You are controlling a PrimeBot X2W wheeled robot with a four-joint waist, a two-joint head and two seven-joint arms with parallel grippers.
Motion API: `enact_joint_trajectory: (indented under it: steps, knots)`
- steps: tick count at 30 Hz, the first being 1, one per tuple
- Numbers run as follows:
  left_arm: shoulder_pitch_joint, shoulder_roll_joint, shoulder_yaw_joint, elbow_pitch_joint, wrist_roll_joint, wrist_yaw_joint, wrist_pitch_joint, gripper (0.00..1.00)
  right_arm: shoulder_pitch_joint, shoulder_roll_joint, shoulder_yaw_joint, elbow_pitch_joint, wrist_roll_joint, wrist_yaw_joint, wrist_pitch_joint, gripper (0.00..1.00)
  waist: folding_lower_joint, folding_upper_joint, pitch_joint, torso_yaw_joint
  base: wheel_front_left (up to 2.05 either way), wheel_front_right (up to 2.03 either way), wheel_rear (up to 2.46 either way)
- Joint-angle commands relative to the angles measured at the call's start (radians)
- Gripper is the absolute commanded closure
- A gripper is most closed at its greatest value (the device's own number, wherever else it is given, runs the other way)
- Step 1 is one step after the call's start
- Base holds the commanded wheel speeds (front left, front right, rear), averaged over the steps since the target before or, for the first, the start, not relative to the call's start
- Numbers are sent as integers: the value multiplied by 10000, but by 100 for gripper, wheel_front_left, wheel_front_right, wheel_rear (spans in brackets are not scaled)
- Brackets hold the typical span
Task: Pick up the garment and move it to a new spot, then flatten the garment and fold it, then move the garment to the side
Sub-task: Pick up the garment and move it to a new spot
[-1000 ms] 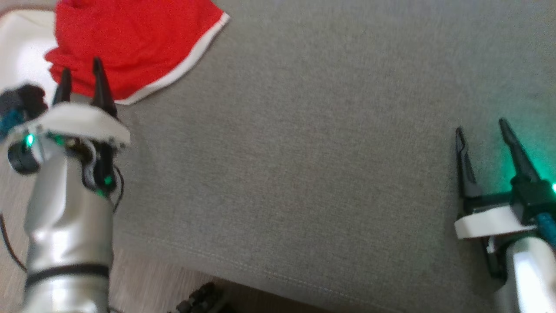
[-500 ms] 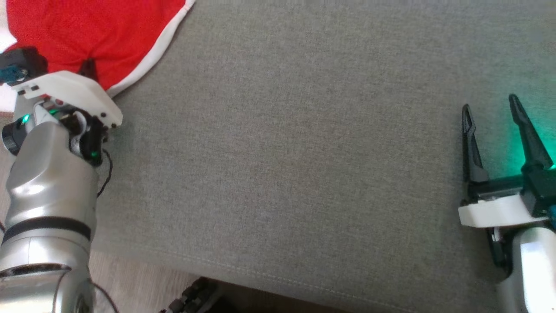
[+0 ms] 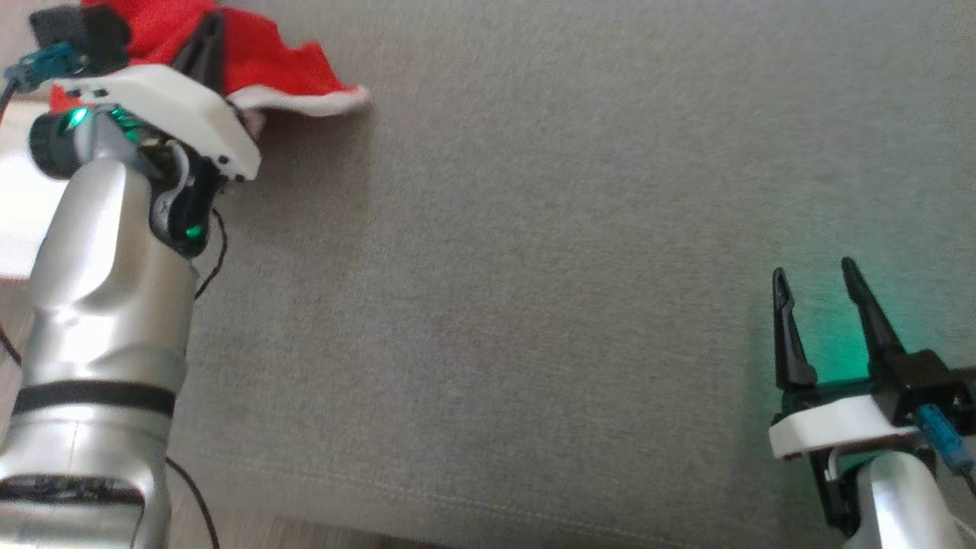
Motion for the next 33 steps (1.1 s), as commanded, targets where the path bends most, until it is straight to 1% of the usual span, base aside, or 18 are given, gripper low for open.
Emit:
enact_joint_trajectory:
  steps: [1,6,8,12,16,17,19,21,23,24,27,30,32,33]
  knots:
    - [152,699,-43,-984,-250,-56,290,100,57,63,310,-154,267,-9,-148,0,0,0,-629,-453,0,0,0]
    - [1183,1462,-838,-4456,-1098,-57,1925,100,107,67,461,231,905,-9,-211,0,0,0,-1182,-1173,0,0,0]
    - [1614,1629,-1014,-5907,-1418,-58,2682,100,90,68,497,227,1113,-9,-217,0,0,0,-1269,-1477,0,0,0]
    - [2317,1688,-1395,-8445,-1977,8,4097,100,80,68,624,194,1472,-9,-220,0,0,0,-1288,-2127,0,0,0]
    - [2627,1483,-1876,-10152,-2472,116,5128,100,25,69,776,194,1783,-9,-221,0,0,0,-1214,-2795,0,0,0]
    - [2627,1483,-1876,-10152,-2472,116,5128,100,25,69,776,194,1783,-9,-221,0,0,0,-1214,-2795,0,0,0]
    - [2646,1338,-2091,-10686,-2731,172,5544,100,-19,69,844,194,1898,-9,-222,0,0,0,-1124,-3121,0,0,0]
    - [2639,1205,-2272,-10915,-2867,271,5848,100,-91,69,912,213,1992,-9,-222,0,0,0,-1033,-3445,0,0,0]
    - [2600,1086,-2466,-10836,-2826,353,6000,100,-184,69,979,223,2085,-9,-222,0,0,0,-918,-3768,0,0,0]
    - [2589,934,-2579,-10698,-2841,387,5998,100,-231,69,983,222,2125,-9,-222,0,0,0,-863,-3895,0,0,0]
    - [2566,386,-3077,-9956,-2646,453,5784,100,-309,69,1001,240,2235,-9,-223,0,0,0,-740,-4228,0,0,0]
    - [2725,-327,-3674,-8891,-2428,516,5326,100,-321,69,1055,300,2282,-9,-223,0,0,0,-693,-4479,0,0,0]
    - [2811,-676,-4011,-8117,-2196,609,4796,100,-334,69,1059,321,2323,-9,-223,0,0,0,-653,-4602,0,0,0]
    - [2818,-907,-4270,-7330,-1879,795,3982,100,-355,70,1070,325,2346,-9,-223,0,0,0,-624,-4692,0,0,0]
